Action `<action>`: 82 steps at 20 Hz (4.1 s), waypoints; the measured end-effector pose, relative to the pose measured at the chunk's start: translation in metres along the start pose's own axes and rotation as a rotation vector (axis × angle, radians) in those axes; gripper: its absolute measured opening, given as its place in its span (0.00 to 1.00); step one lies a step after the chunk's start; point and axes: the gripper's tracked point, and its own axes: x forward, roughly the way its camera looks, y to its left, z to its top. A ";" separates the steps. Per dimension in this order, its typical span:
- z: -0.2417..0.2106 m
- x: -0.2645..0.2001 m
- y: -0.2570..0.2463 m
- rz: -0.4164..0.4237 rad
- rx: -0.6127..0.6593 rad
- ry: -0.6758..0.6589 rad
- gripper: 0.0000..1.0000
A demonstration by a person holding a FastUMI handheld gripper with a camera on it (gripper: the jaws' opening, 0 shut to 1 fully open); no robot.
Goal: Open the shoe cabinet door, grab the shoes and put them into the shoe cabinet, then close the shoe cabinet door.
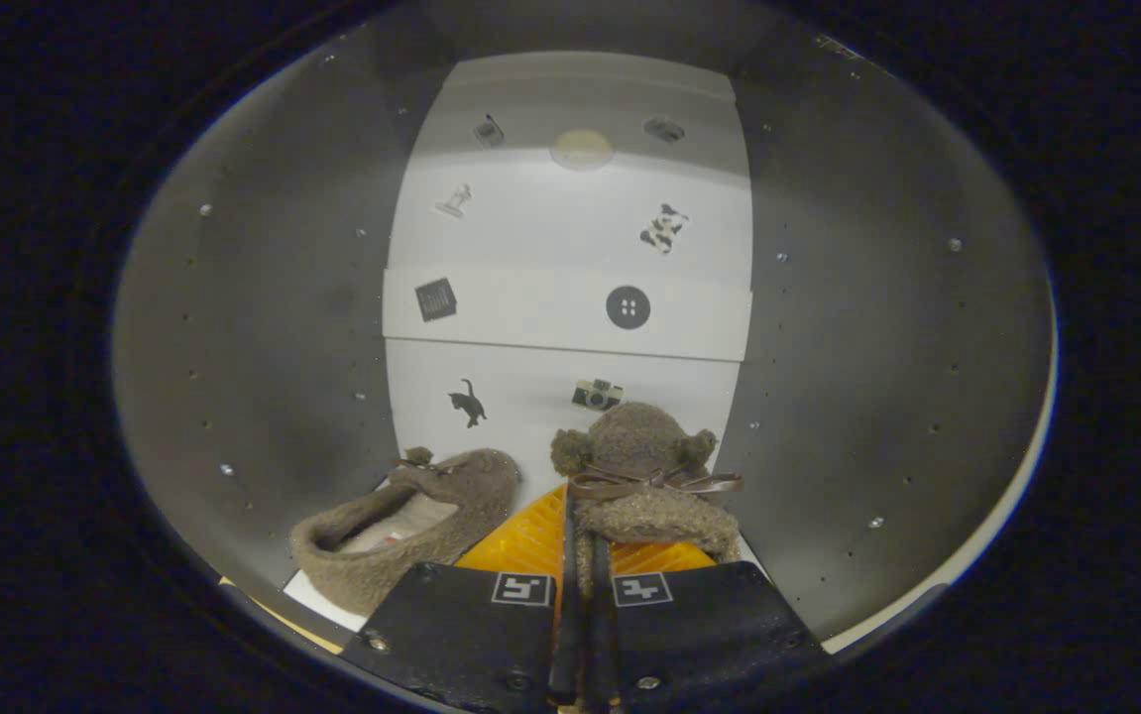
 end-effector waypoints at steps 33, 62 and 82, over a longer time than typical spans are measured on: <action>0.041 -0.278 -0.012 -0.062 0.084 -0.013 0.99; 0.017 -0.541 -0.333 -0.192 0.059 -0.244 1.00; -0.053 -0.435 -0.286 0.171 0.081 -0.138 1.00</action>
